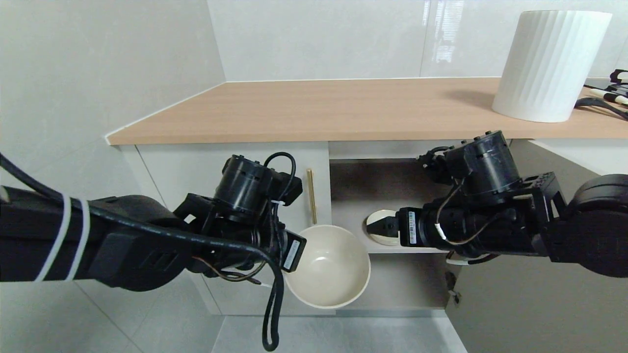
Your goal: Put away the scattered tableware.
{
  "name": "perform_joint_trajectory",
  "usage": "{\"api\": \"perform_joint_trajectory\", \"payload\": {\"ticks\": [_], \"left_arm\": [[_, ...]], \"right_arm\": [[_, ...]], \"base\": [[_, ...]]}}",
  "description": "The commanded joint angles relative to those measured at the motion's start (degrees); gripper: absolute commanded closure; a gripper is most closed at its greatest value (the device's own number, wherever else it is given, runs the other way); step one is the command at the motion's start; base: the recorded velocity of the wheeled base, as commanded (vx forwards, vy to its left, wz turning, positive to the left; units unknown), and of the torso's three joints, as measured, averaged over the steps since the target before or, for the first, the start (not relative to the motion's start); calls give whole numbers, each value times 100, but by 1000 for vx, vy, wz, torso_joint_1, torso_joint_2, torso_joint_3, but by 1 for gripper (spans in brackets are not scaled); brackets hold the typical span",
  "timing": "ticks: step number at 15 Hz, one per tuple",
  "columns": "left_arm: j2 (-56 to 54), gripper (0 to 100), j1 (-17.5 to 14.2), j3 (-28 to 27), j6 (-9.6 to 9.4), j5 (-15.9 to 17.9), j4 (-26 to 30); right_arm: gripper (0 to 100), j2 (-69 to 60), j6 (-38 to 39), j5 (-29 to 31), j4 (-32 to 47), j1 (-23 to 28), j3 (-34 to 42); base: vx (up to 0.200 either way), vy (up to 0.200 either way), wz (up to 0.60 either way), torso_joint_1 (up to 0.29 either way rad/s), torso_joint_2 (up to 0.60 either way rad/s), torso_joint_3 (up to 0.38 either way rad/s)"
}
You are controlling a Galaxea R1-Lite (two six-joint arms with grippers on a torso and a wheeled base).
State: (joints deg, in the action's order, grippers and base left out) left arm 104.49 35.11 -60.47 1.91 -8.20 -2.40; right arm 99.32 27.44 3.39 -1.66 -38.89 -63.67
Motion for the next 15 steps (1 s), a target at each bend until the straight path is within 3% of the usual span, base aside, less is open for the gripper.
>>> {"api": "perform_joint_trajectory", "payload": {"ticks": [1, 6, 15], "left_arm": [[388, 100, 110, -27, 2, -208, -147], [318, 100, 172, -9, 37, -357, -322], [195, 100, 277, 17, 46, -366, -331]], "right_arm": [[0, -62, -2, -5, 16, -189, 30], [0, 800, 7, 48, -10, -391, 4], [0, 1178, 42, 162, -19, -383, -181]], "base": [[0, 0, 0, 0, 0, 0], [0, 0, 0, 0, 0, 0], [0, 0, 0, 0, 0, 0]]}}
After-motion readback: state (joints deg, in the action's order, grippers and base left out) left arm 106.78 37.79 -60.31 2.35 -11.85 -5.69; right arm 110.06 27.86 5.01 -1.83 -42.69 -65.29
